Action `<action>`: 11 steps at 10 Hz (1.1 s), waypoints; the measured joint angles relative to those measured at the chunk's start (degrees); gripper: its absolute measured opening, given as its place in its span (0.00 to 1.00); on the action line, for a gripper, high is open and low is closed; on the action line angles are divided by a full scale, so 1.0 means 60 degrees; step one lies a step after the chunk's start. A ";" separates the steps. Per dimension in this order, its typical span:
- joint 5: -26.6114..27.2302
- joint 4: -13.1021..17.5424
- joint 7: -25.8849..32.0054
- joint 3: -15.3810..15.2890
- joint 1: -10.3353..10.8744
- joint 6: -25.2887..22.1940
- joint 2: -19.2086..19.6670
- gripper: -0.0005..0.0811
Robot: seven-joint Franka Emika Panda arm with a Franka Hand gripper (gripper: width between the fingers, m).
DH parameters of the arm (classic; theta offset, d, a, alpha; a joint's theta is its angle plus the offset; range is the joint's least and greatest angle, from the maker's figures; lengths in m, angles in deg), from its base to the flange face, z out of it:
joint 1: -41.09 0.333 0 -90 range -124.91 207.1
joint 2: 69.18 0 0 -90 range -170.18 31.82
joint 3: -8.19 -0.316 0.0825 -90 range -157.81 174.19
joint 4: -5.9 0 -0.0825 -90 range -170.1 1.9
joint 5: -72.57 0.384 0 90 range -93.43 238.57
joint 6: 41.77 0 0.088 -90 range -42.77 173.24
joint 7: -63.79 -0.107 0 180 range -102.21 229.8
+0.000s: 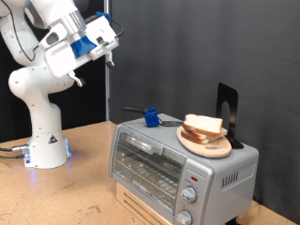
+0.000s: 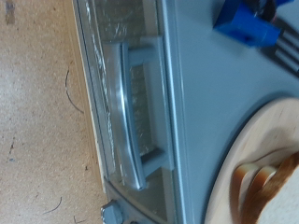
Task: Make a piece of toast with the oven
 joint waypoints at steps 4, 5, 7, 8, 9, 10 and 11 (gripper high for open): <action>0.0261 0.0023 0.0787 0.0306 0.0392 0.0528 0.1006 1.00; 0.0295 0.0011 0.0957 0.0373 0.0453 0.0655 0.1177 1.00; 0.0439 0.0002 0.1103 0.0427 0.0509 0.1007 0.1483 1.00; 0.0473 0.0013 0.1064 0.0442 0.0501 0.1204 0.1633 1.00; 0.0472 0.0080 0.1001 0.0441 0.0498 0.1416 0.1889 1.00; 0.0472 0.0077 0.1026 0.0441 0.0498 0.1378 0.1877 1.00; 0.0797 0.0065 0.1040 0.0471 0.0530 0.1362 0.1848 1.00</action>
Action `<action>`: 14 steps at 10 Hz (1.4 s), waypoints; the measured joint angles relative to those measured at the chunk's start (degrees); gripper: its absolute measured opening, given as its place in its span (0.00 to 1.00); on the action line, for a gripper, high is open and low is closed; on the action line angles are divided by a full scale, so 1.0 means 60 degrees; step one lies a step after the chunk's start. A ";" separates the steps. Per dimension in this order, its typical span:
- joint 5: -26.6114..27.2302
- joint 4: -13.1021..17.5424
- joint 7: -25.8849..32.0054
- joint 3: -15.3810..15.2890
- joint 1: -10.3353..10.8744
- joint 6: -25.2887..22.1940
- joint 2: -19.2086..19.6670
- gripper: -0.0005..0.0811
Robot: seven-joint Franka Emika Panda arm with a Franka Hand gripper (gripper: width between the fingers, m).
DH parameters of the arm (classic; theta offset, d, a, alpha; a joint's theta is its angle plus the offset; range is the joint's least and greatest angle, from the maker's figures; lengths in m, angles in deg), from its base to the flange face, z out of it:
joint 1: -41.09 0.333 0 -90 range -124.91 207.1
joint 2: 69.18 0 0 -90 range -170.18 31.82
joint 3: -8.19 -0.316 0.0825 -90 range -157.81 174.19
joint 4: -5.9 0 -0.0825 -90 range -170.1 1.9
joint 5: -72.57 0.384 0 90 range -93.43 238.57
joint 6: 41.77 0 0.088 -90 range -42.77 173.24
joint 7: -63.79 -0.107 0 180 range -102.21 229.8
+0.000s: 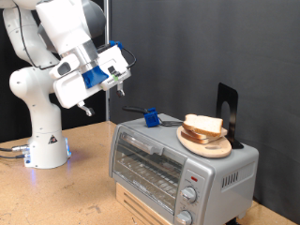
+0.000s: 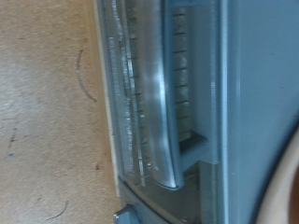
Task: Make a piece of toast with the oven
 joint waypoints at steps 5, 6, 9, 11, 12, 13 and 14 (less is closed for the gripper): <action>0.0022 -0.0831 -0.0275 -0.0466 0.0032 0.1720 0.0822 1.00; 0.0094 -0.0941 -0.0247 -0.0508 0.0112 0.2087 0.1087 1.00; 0.0476 -0.1102 -0.0155 -0.0510 0.0422 0.2717 0.1541 1.00; 0.0662 -0.1162 -0.0013 -0.0497 0.0521 0.2927 0.1700 1.00; 0.0663 -0.1201 -0.0011 -0.0498 0.0529 0.3045 0.1824 1.00; 0.0663 -0.1238 -0.0003 -0.0498 0.0531 0.3152 0.1948 1.00; 0.0648 -0.1237 -0.0001 -0.0503 0.0529 0.3265 0.2040 1.00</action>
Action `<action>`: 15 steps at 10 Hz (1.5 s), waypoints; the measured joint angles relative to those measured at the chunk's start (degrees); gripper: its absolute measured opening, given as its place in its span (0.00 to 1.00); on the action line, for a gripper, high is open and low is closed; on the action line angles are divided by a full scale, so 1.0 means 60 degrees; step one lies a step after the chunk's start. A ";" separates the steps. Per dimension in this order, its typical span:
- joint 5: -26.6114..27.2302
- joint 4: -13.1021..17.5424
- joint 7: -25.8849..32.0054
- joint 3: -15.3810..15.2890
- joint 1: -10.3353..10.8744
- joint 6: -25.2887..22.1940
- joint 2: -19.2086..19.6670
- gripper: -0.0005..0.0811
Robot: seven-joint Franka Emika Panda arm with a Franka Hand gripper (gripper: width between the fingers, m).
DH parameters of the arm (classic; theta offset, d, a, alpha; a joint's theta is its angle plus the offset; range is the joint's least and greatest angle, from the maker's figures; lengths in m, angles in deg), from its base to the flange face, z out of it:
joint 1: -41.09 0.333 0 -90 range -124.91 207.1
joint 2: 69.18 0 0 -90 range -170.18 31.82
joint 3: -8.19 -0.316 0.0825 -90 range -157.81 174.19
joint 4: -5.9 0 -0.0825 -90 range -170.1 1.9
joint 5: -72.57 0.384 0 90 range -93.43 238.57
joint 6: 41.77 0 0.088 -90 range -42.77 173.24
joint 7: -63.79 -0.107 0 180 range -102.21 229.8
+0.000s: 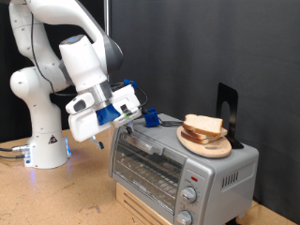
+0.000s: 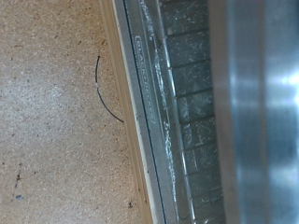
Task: Make a piece of toast with the oven
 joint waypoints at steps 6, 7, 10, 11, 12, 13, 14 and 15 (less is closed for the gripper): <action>-0.1011 -0.0195 -0.0279 -0.0030 -0.0557 0.1140 0.0437 1.00; -0.1182 -0.0199 -0.0364 -0.0031 -0.0690 0.1435 0.0709 1.00; -0.0946 -0.0136 0.0017 0.0213 -0.0737 0.2155 0.1536 1.00; -0.0519 -0.0103 0.0545 0.0397 -0.0676 0.2198 0.1640 1.00; 0.0055 -0.0048 0.1155 0.0574 -0.0549 0.2204 0.1734 1.00; 0.0608 -0.0007 0.1739 0.0726 -0.0404 0.2202 0.1790 1.00; 0.1061 0.0025 0.2229 0.0823 -0.0300 0.2159 0.1806 1.00; 0.1468 0.0071 0.2631 0.0915 -0.0196 0.2053 0.1808 1.00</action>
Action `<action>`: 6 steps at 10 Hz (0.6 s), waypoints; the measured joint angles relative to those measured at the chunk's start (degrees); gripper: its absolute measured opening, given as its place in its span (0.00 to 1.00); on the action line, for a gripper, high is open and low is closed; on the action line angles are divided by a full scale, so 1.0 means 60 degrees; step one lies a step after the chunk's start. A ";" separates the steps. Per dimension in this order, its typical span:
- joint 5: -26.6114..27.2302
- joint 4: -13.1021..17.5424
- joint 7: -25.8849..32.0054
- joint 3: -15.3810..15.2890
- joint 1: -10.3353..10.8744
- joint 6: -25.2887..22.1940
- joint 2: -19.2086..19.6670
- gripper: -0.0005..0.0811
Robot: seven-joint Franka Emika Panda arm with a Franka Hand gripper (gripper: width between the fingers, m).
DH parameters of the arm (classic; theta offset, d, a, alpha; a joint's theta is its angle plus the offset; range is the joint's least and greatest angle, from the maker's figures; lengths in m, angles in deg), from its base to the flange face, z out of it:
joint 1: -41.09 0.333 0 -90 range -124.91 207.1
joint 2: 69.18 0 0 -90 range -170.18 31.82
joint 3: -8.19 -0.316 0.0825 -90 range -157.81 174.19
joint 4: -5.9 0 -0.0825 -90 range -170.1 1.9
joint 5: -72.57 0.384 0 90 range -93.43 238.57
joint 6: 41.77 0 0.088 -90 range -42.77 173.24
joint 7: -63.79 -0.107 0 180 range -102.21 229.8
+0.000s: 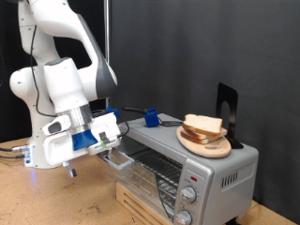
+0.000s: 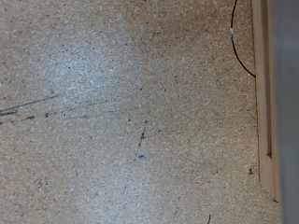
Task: Make a piece of toast with the oven
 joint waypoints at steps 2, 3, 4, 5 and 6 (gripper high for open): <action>0.0426 0.0153 0.0504 0.0126 0.0044 -0.0506 -0.0058 1.00; 0.0437 0.0222 0.0603 0.0219 0.0036 -0.0895 -0.0183 1.00; 0.0437 0.0271 0.0688 0.0285 0.0016 -0.1194 -0.0333 1.00; 0.0424 0.0300 0.0726 0.0310 -0.0004 -0.1375 -0.0446 1.00; 0.0295 0.0298 0.0726 0.0317 -0.0056 -0.1471 -0.0546 1.00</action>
